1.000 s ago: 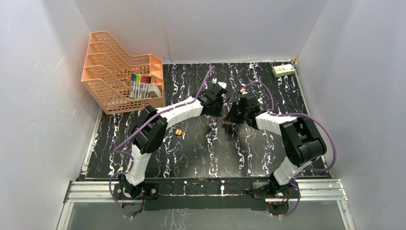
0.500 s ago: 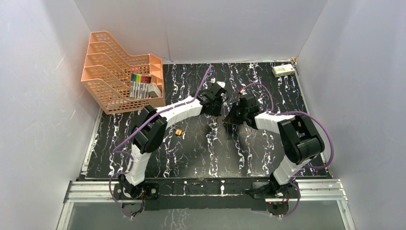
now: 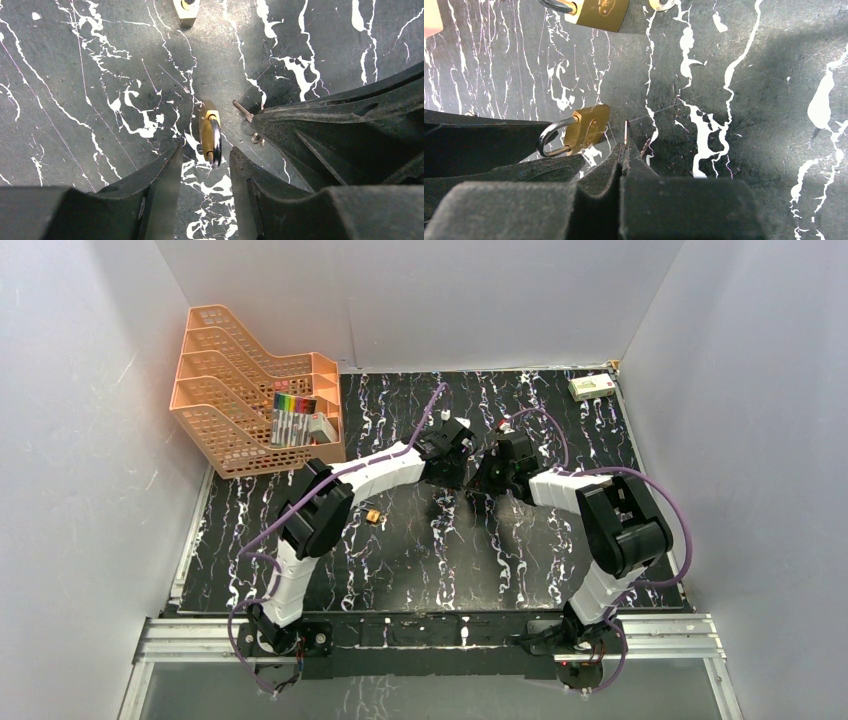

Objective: Lock with the key
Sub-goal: Place the key at the center of the board.

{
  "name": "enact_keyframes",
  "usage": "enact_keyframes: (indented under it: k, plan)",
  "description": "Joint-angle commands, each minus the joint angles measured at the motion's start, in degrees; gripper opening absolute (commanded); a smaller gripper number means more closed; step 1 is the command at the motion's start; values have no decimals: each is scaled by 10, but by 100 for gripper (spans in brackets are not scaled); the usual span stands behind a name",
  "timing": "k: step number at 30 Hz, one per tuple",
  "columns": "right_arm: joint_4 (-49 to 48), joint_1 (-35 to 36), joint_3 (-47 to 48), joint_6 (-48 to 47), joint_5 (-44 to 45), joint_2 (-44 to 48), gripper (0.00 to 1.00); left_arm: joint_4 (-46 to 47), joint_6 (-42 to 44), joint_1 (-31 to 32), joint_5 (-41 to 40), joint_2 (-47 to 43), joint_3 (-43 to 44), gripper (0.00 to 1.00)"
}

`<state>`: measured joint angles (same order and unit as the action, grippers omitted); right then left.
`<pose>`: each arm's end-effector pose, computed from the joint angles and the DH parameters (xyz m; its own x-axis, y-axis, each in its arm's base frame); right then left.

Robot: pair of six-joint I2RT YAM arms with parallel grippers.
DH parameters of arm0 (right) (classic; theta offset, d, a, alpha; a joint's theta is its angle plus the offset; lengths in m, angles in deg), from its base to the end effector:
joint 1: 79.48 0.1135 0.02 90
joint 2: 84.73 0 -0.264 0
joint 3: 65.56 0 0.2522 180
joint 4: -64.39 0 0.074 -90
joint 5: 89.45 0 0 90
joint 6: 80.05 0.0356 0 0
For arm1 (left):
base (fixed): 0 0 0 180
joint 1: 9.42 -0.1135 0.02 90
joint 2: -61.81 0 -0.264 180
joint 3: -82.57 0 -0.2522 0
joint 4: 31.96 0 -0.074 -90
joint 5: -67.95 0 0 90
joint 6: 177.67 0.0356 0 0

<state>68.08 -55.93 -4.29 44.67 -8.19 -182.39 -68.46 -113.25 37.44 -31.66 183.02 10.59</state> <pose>0.3111 0.1415 0.1552 -0.7708 0.2782 -0.5732 -0.0760 0.8531 0.5162 0.3277 -0.3410 0.1985 -0.7491 0.1768 -0.6385 0.3572 0.9194 -0.1645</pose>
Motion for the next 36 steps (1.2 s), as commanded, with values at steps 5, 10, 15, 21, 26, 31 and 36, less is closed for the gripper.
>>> enact_keyframes:
  k: [5,10,15,21,26,31,36]
  plan:
    - [-7,1,27,-11,11,-4,9,-26,10,-2,0,-6,27,50]
    - [-7,2,27,-14,3,-5,16,-27,12,-2,-4,-11,31,56]
    - [-8,1,26,-17,-2,-1,28,-26,15,-4,-2,-24,29,58]
    - [-3,1,27,-19,-5,10,38,-6,22,-9,2,-60,13,59]
    - [4,1,19,-24,3,53,43,11,29,-13,4,-110,2,61]
    - [31,1,23,-41,33,101,45,43,30,-30,16,-166,-30,64]
    - [65,1,25,-67,59,150,46,49,30,-59,22,-231,-93,66]
